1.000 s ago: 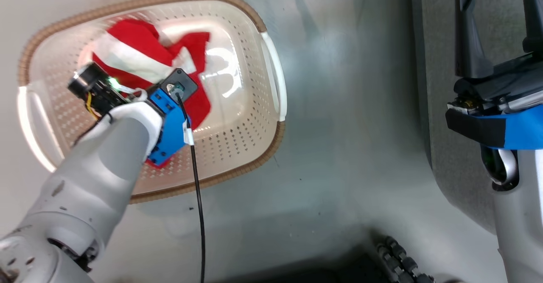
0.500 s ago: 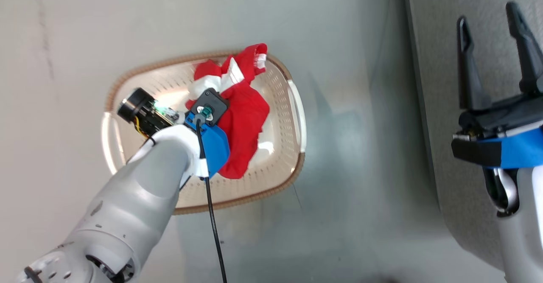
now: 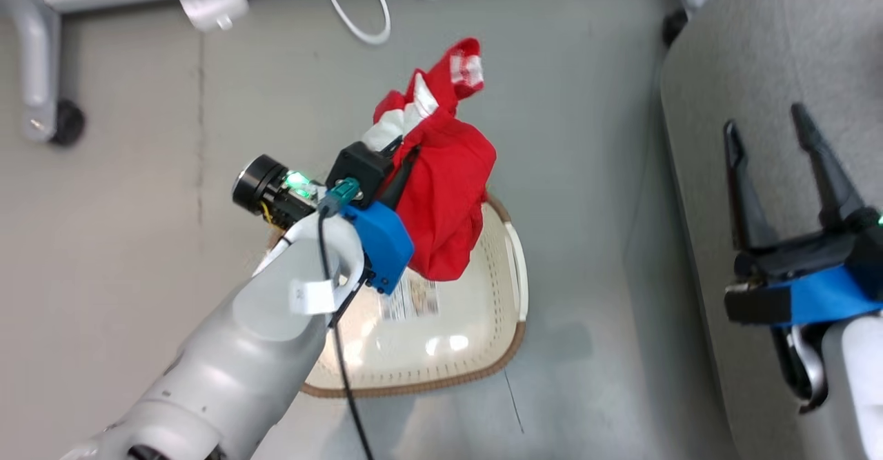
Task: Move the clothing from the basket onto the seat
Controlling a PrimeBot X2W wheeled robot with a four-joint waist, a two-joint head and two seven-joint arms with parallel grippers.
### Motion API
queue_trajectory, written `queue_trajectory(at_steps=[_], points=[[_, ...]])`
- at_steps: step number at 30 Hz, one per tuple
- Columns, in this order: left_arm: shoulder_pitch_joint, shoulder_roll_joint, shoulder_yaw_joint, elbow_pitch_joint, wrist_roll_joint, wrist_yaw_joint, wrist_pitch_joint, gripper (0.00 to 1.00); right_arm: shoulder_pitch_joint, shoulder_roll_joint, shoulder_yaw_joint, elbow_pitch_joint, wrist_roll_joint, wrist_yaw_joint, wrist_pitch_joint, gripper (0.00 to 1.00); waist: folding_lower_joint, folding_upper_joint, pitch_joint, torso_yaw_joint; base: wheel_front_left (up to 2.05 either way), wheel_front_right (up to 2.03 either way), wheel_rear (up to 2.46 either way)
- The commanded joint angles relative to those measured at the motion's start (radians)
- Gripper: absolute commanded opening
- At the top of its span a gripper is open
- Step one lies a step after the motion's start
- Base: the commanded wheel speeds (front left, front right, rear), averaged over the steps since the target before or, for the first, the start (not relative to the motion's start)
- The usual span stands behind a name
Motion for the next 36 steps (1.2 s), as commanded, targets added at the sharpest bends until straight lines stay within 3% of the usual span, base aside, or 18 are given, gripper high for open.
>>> queue_trajectory(at_steps=[1, 9, 19, 36], points=[[0.019, 0.010, 0.015, -0.023, 0.007, 0.008, -0.004, 0.00, 0.029, 0.005, 0.000, 0.007, 0.001, 0.000, -0.001, 1.00, 0.0001, -0.0001, -0.079, 0.021, 0.00, 0.00, 0.00], [0.141, 0.050, 0.145, -0.217, 0.031, 0.027, -0.005, 0.00, 0.135, 0.030, 0.011, 0.042, 0.000, 0.000, -0.001, 1.00, 0.0001, -0.0001, -0.233, 0.023, 0.00, 0.00, 0.00], [0.241, 0.044, 0.201, -0.343, 0.082, 0.017, -0.005, 0.00, 0.255, 0.058, 0.018, 0.072, 0.006, 0.000, -0.001, 1.00, 0.0001, -0.0001, -0.370, 0.039, 0.00, 0.00, 0.00], [0.253, 0.042, 0.217, -0.373, 0.103, 0.007, -0.005, 0.00, 0.263, 0.055, 0.127, 0.072, 0.021, 0.000, -0.001, 1.00, 0.0001, -0.0001, -0.390, 0.051, 0.00, 0.00, 0.00]])
